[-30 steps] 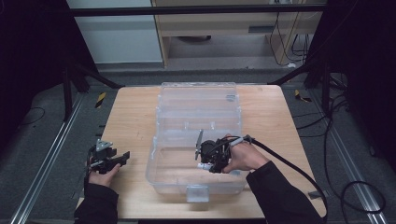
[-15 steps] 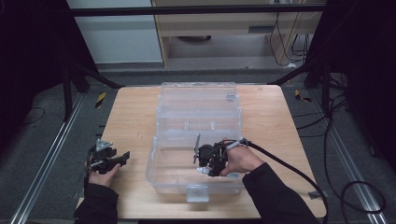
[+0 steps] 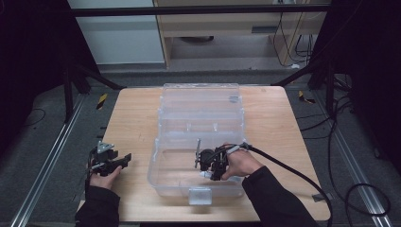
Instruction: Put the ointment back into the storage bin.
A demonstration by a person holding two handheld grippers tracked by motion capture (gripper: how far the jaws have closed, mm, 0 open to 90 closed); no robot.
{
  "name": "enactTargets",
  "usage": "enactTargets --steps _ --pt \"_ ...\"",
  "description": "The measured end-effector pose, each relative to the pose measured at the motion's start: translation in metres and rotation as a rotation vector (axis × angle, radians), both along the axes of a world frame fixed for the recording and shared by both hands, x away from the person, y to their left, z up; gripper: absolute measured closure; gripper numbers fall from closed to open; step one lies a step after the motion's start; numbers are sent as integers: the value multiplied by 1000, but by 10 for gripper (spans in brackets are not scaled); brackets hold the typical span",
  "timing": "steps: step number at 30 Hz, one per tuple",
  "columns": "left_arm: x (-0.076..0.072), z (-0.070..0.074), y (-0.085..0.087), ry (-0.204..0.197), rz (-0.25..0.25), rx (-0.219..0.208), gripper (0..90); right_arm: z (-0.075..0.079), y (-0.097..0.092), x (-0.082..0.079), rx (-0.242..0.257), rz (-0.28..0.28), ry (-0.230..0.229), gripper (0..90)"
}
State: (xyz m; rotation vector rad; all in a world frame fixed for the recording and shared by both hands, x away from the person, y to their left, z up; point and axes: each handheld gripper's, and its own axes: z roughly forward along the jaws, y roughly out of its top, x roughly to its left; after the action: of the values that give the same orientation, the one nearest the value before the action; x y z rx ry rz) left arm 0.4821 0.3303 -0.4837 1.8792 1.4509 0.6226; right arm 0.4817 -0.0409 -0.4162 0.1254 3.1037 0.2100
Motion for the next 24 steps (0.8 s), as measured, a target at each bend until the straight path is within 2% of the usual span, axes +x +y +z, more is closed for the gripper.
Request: enactTargets --steps 7,18,24 --pt "0 0 0 -1 0 -1 389 -5 0 2 5 2 -1 697" --pt "0 0 0 0 1 0 389 -13 0 4 -22 6 0 697" --pt "0 0 0 0 1 1 390 -16 1 3 -19 10 7 696"
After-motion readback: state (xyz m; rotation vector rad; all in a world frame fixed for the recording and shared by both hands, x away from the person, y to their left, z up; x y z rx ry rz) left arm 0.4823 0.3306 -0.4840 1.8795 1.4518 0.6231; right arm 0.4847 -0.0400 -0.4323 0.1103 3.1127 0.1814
